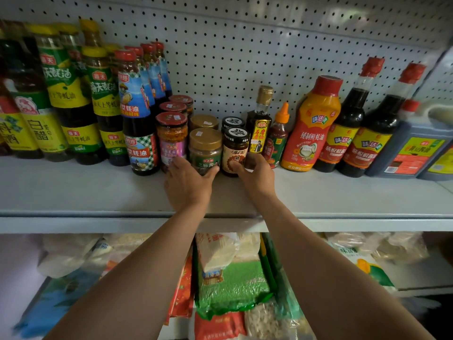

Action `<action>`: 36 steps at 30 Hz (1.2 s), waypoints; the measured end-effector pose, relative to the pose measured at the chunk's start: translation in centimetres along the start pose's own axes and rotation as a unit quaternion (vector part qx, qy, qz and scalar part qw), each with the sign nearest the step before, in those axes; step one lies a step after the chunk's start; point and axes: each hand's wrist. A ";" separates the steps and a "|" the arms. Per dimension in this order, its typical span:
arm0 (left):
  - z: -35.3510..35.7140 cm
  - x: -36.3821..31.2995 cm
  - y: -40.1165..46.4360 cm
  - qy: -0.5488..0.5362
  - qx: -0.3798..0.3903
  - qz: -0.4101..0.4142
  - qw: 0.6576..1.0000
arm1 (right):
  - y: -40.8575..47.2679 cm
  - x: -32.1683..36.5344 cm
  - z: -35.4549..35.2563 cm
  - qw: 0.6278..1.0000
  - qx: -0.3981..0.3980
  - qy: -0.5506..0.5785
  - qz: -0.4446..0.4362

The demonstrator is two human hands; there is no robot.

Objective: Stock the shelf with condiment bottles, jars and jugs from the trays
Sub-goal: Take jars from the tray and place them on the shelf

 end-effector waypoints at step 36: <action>4.9 13.7 -33.0 -0.024 0.254 -0.073 0.964 | -26.4 -18.7 -16.4 0.922 0.252 -0.261 0.135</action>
Point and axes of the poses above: each hand's wrist, its own y-axis towards the middle knuckle, its own z-axis out of the palm, x = y × z, and after that the axes turned 14 degrees about y, right-handed
